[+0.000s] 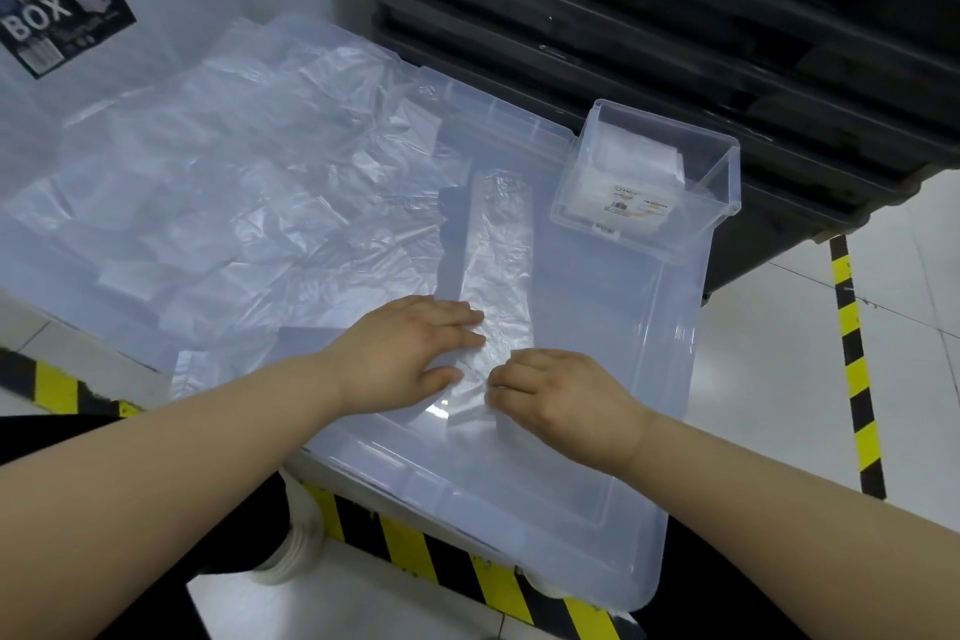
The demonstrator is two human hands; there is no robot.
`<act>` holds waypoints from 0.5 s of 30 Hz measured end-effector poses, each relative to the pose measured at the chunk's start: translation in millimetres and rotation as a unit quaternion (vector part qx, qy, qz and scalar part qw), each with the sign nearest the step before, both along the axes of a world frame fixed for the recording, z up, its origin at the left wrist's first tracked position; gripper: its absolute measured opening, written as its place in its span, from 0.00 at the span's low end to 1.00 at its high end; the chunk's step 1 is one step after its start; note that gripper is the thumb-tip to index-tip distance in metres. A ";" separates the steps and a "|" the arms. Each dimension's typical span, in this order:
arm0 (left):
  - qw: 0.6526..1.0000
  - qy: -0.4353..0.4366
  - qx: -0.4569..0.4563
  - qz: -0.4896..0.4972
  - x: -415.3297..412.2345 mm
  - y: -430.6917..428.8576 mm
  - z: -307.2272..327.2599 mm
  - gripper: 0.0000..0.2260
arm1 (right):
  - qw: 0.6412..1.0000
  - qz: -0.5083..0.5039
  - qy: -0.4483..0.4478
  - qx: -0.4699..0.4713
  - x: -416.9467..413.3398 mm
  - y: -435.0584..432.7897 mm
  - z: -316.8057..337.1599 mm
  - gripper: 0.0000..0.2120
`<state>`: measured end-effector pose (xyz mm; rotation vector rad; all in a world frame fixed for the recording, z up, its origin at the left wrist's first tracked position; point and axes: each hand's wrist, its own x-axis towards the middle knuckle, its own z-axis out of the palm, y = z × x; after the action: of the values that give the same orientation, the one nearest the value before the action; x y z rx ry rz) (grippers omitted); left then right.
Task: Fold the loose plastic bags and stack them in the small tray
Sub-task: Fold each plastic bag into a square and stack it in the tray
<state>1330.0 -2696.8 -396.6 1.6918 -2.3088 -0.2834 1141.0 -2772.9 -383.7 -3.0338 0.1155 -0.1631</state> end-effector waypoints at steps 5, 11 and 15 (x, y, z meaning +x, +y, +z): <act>0.992 0.079 0.093 0.019 1.4 1.4 3.4 0.37 | 0.992 -0.070 -0.050 0.096 0.0 -0.9 3.8 0.12; 0.992 0.119 0.017 0.027 -0.4 1.1 -0.8 0.25 | 0.908 -0.231 -0.067 0.344 6.6 -3.2 25.4 0.06; 0.972 0.214 -0.022 0.098 -6.0 -1.0 -4.8 0.18 | 0.805 -0.331 -0.073 0.487 12.5 -12.2 30.8 0.13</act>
<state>1323.9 -2697.7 -401.4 1.6306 -1.8128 -0.4960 1153.5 -2785.1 -352.8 -1.8312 0.9210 -0.2743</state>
